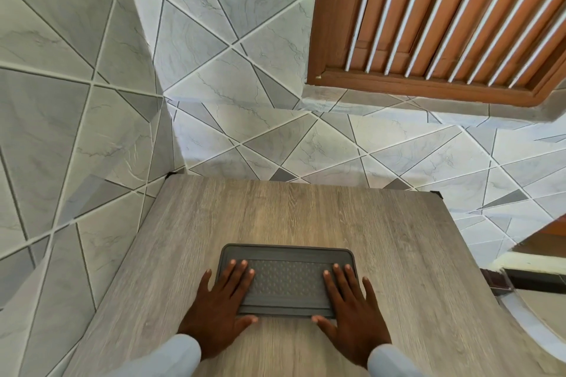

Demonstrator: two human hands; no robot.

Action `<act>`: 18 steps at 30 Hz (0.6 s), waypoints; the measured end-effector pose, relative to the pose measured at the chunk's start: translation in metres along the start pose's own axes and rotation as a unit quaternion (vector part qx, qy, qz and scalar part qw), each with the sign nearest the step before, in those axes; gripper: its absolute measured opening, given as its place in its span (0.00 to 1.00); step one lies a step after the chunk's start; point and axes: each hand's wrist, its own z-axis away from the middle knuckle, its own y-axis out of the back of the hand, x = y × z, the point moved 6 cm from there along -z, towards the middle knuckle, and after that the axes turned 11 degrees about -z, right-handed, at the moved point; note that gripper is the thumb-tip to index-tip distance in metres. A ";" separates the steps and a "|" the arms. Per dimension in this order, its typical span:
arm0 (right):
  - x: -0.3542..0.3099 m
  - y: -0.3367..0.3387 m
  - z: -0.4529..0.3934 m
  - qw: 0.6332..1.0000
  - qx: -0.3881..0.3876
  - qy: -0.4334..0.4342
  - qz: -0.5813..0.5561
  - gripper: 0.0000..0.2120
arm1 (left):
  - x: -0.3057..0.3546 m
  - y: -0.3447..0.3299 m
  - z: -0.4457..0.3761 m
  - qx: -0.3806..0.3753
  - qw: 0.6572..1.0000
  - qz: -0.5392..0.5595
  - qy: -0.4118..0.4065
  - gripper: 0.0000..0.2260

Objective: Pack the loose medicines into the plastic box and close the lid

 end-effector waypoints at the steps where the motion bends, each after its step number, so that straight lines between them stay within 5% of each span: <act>1: 0.001 0.001 -0.006 1.000 -0.007 -0.006 0.007 0.40 | -0.001 0.000 -0.005 -0.002 1.000 -0.003 0.005 0.35; 11: -0.019 -0.001 -0.034 0.994 -0.028 -0.104 -0.021 0.28 | 0.002 0.016 -0.034 -0.044 0.996 0.039 0.062 0.30; 18: -0.029 0.020 -0.036 0.994 -0.052 -0.087 -0.035 0.35 | -0.009 0.020 -0.034 -0.067 0.997 0.040 0.012 0.32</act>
